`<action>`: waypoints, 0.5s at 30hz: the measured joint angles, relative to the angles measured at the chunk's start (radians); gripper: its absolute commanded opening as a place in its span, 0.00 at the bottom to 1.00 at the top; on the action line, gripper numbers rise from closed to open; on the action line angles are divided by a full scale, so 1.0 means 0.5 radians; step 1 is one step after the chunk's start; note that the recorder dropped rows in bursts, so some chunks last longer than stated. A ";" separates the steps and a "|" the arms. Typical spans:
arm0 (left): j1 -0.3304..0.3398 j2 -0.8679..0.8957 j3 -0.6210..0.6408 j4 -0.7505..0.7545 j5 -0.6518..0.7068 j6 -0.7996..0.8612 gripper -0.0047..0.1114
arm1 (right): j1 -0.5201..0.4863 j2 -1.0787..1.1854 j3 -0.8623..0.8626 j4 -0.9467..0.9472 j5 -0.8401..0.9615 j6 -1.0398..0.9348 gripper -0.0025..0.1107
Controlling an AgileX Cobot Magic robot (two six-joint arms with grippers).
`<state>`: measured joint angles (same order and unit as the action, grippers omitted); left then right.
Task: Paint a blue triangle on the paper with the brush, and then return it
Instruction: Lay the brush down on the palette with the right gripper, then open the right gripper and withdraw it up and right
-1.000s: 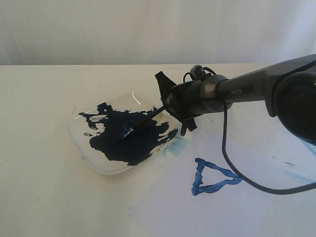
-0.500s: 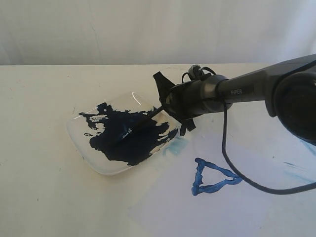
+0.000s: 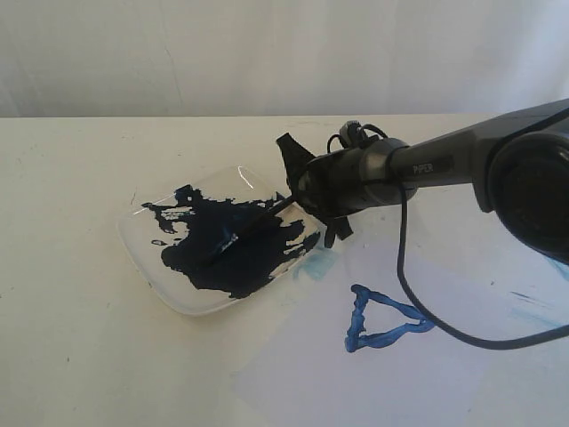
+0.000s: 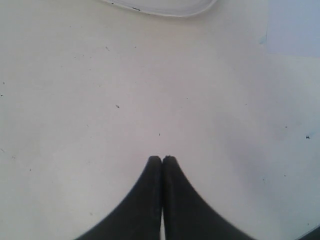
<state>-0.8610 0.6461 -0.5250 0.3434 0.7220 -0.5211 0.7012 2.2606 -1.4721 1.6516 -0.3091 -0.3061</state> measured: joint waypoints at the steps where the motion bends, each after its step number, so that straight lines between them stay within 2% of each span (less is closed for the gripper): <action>1: 0.000 0.000 0.000 0.000 0.000 0.000 0.04 | 0.000 0.000 0.000 0.000 0.000 0.000 0.27; 7: 0.000 0.000 0.000 0.000 0.000 0.004 0.04 | 0.000 0.000 0.000 -0.007 0.000 0.000 0.38; 15: 0.000 0.000 0.000 -0.008 0.000 0.006 0.04 | 0.000 -0.105 0.000 0.001 0.073 -0.240 0.39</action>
<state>-0.8610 0.6461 -0.5250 0.3394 0.7220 -0.5179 0.7012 2.2080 -1.4721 1.6519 -0.2727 -0.4261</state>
